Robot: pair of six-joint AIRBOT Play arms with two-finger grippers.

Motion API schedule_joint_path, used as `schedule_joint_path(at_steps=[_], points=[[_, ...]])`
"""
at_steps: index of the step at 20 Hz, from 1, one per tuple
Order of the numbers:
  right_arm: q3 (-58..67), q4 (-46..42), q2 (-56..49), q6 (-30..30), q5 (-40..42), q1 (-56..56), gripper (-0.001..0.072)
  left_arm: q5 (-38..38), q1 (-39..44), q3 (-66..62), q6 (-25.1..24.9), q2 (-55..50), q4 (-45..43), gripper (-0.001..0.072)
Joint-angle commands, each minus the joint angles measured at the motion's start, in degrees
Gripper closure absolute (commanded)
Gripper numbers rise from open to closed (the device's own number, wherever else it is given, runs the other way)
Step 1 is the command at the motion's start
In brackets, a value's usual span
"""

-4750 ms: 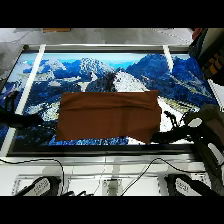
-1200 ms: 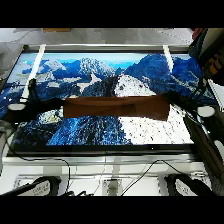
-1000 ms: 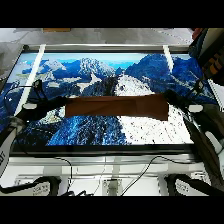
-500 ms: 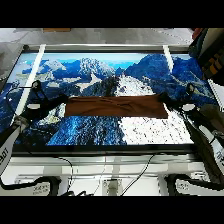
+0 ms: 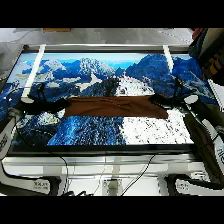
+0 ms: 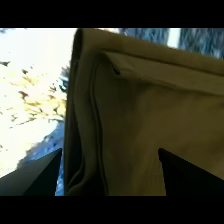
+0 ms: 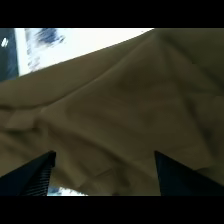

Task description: Fold the clothes and pants, and hang the long-sleeved shirts on hangers.

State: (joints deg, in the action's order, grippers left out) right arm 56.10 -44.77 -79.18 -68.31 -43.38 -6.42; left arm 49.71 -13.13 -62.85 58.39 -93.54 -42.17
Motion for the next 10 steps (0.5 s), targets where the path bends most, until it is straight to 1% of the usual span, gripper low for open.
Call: schedule_joint_path(at_steps=[1,4,5,6,7,8,9,10], points=[[3.04,0.13,-0.04,-0.04,-10.78,0.04,0.002,8.24,0.72,-6.45,2.08,-6.29,-0.59,-0.0006],[4.24,0.87,-0.04,0.0,-18.14,0.57,0.0021,8.24,3.63,-7.13,2.03,-8.22,-0.76,0.0006],[4.44,1.11,-0.04,0.0,-18.78,1.29,0.002,8.2,5.05,-7.15,1.9,-8.59,-0.96,0.0035],[4.48,1.22,-0.04,0.0,-18.67,2.23,0.002,8.17,6.4,-7.15,0.5,-8.96,-0.9,0.0132],[4.48,1.46,-0.04,0.0,-18.29,3.39,0.002,8.17,7.85,-7.15,-1.33,-9.14,-0.9,0.0287],[4.48,1.42,-0.04,0.0,-17.22,4.7,0.0021,8.22,8.96,-7.17,-2.6,-9.09,-0.9,0.0531],[4.48,1.42,-0.04,0.0,-15.39,5.95,0.0021,8.44,9.75,-7.3,-2.93,-8.81,-0.83,0.069],[4.5,1.51,-0.04,-0.04,-12.92,7.13,0.0022,9.01,10.1,-7.65,-2.97,-8.26,-1.01,0.0692]])
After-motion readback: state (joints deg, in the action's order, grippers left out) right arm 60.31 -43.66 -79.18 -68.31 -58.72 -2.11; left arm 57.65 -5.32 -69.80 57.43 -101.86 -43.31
